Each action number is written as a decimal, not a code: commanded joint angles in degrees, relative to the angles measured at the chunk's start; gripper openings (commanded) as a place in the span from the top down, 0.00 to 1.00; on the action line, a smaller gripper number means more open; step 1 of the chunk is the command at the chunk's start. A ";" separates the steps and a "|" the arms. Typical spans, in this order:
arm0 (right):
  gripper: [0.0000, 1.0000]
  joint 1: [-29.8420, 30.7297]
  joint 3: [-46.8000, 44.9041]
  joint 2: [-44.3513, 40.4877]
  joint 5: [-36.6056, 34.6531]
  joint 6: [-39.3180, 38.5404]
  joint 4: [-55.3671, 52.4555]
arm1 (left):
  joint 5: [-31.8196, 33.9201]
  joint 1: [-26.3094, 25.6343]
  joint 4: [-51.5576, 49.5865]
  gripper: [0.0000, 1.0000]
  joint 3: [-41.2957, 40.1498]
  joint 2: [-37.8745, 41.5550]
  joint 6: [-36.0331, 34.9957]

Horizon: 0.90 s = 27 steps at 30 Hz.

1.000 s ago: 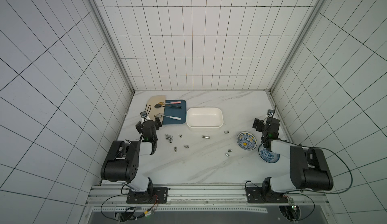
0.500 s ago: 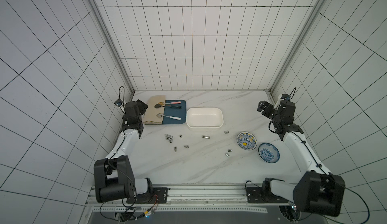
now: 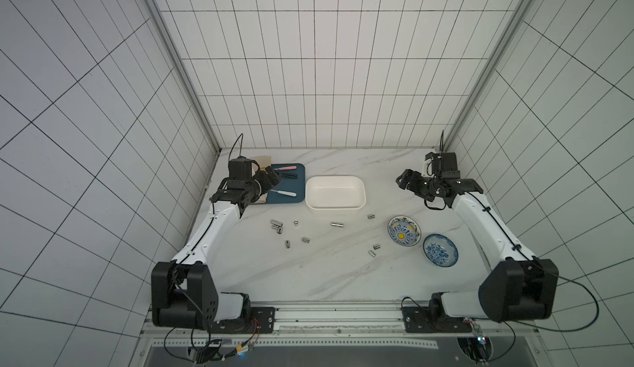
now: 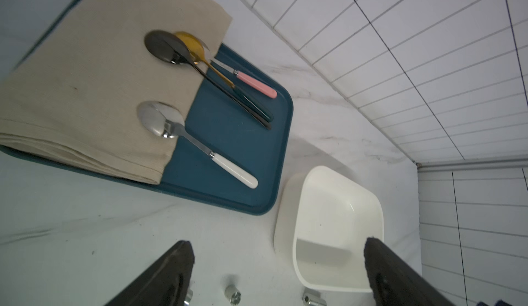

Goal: Put the socket on the desktop into the storage box
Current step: Pick up the socket head from the center of the board.

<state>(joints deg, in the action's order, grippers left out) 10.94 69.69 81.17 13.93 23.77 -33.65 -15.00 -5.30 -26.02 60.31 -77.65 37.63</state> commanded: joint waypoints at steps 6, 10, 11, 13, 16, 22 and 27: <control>0.25 6.52 5.16 8.07 -3.42 -4.78 -11.21 | -7.07 -6.75 -8.10 0.09 -3.67 4.15 -4.15; 0.28 9.55 5.81 11.69 -4.60 -5.33 -11.41 | -6.99 -9.29 -7.55 0.09 -5.33 5.47 -3.25; 0.30 10.32 6.09 12.79 -4.49 -5.53 -11.64 | -6.93 -9.67 -7.47 0.10 -5.59 5.52 -2.85; 0.30 11.81 6.71 14.76 -5.46 -6.00 -11.90 | -6.97 -10.15 -6.98 0.10 -5.91 5.42 -2.43; 0.32 13.66 7.65 17.30 -7.31 -6.45 -12.28 | -6.88 -10.67 -7.13 0.10 -5.82 5.08 -2.12; 0.37 15.93 8.27 21.17 -8.28 -6.45 -12.32 | -7.19 -10.96 -7.20 0.10 -5.80 5.19 -1.68; 0.39 16.57 7.77 22.93 -8.57 -6.45 -11.19 | -7.73 -11.07 -7.22 0.10 -5.91 5.16 -1.24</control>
<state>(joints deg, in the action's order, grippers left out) 27.00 75.66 102.94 6.79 17.61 -44.23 -21.98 -16.08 -33.67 54.92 -72.97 36.07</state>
